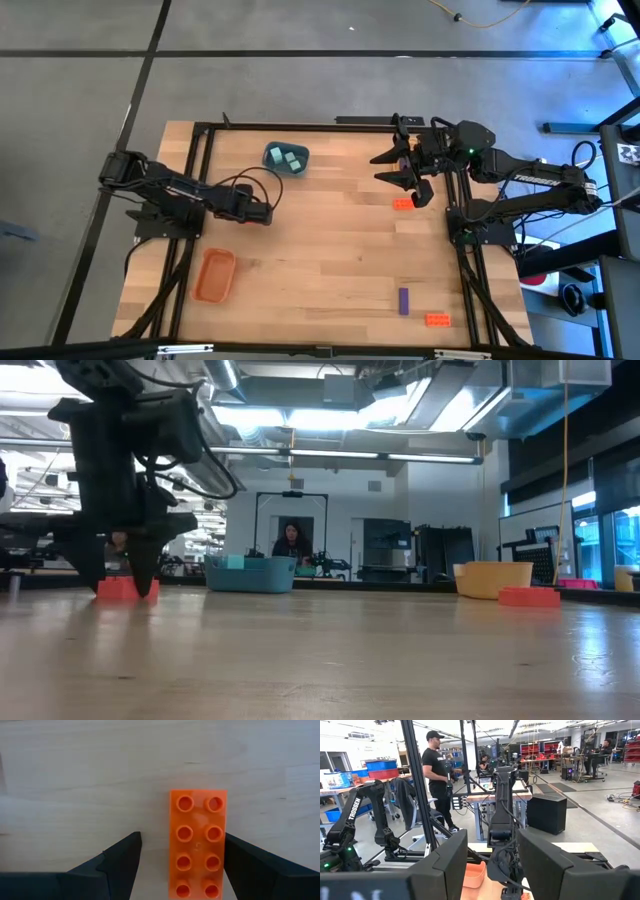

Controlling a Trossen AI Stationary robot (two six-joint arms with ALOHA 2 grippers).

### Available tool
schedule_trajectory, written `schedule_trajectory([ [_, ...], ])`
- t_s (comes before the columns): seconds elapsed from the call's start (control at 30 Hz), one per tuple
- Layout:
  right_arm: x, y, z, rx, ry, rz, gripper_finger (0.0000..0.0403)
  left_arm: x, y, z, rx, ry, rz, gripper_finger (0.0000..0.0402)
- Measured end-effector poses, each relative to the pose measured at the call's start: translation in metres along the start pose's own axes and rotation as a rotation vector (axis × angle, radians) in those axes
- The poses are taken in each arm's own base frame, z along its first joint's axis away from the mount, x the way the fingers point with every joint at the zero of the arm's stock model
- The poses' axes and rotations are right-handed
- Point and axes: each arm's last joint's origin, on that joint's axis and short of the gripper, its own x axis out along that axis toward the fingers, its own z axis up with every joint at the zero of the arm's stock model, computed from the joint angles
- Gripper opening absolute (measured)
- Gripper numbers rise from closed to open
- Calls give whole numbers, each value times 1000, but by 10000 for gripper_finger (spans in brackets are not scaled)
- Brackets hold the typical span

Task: Sort & place blocks by color
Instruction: Put the left orange game piece into the orange bin

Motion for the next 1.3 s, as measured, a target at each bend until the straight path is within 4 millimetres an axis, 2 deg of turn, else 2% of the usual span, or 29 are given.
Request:
schedule_trajectory([
  [0.37,0,0,0,0,0,0,174,1,1,0,32,0,0,248],
  [0.77,0,0,0,0,0,0,174,2,1,0,28,-18,-1,146],
  [0.9,0,0,0,0,1,0,174,-4,3,2,52,-22,-23,135],
  [0.97,0,0,0,1,2,0,174,-12,1,6,70,-55,-67,135],
  [1.1,0,0,0,-1,2,-1,174,-45,-4,21,151,-161,-216,136],
  [1.17,0,0,0,-2,2,-1,174,-65,-7,30,229,-245,-306,136],
  [1.3,2,-1,-1,-3,-1,-1,174,-113,-15,46,423,-436,-608,136],
])
